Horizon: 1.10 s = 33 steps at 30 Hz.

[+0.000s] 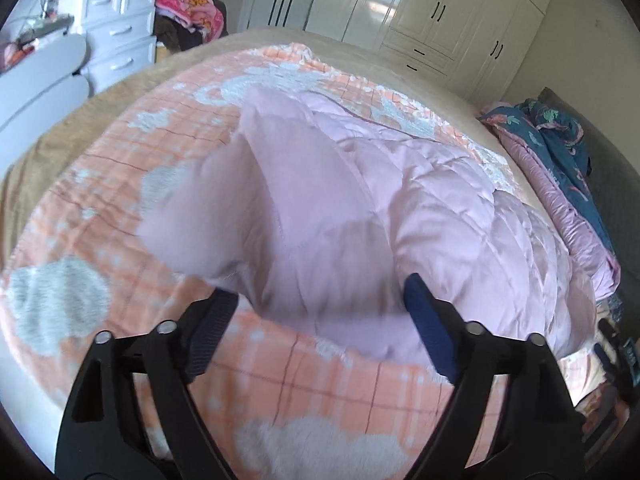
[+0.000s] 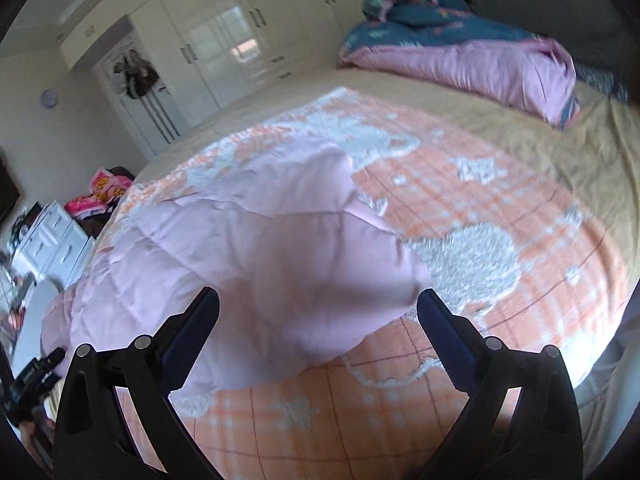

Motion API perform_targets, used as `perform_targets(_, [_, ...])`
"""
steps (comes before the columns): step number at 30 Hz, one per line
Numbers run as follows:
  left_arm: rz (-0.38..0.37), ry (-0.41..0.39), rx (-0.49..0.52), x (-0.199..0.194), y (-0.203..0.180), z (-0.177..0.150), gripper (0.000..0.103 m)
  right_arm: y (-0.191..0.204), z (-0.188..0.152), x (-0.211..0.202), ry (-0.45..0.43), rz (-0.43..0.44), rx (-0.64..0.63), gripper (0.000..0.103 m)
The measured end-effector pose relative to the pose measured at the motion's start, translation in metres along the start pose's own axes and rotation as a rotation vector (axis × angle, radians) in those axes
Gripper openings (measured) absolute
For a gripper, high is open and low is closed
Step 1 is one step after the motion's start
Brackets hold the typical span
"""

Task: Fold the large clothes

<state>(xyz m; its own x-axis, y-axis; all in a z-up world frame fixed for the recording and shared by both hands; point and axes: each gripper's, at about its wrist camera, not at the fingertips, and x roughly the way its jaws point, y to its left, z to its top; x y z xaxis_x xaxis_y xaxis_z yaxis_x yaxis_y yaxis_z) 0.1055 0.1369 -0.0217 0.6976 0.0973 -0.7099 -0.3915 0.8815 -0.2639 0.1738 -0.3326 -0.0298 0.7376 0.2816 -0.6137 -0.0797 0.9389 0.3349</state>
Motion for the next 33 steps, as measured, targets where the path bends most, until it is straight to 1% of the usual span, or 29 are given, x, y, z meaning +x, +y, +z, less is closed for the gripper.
perform_targets(3, [-0.002, -0.008, 0.007, -0.014, 0.001, -0.002, 0.080, 0.008, 0.001, -0.014, -0.017, 0.022, -0.028, 0.099])
perform_targets(8, [-0.014, -0.044, 0.029, -0.040, -0.004, -0.001, 0.080, 0.025, 0.005, -0.040, -0.042, 0.065, -0.071, 0.099])
perform_targets(9, [-0.017, -0.049, 0.031, -0.044, -0.005, 0.000, 0.084, 0.029, 0.005, -0.046, -0.048, 0.073, -0.083, 0.099])
perform_targets(10, [-0.020, -0.055, 0.033, -0.048, -0.007, 0.000, 0.095, 0.033, 0.006, -0.051, -0.053, 0.082, -0.093, 0.099])
perform_targets(15, [-0.058, -0.106, 0.045, -0.074, -0.018, 0.001, 0.094, 0.049, 0.005, -0.076, -0.090, 0.108, -0.148, 0.099])
perform_targets(22, [-0.078, -0.160, 0.085, -0.102, -0.035, -0.003, 0.094, 0.062, -0.002, -0.109, -0.147, 0.119, -0.217, 0.099])
perform_targets(29, [-0.111, -0.194, 0.144, -0.119, -0.055, -0.017, 0.094, 0.074, -0.012, -0.124, -0.179, 0.119, -0.287, 0.099])
perform_targets(33, [-0.134, -0.208, 0.158, -0.124, -0.063, -0.028, 0.094, 0.078, -0.021, -0.131, -0.193, 0.115, -0.325, 0.099])
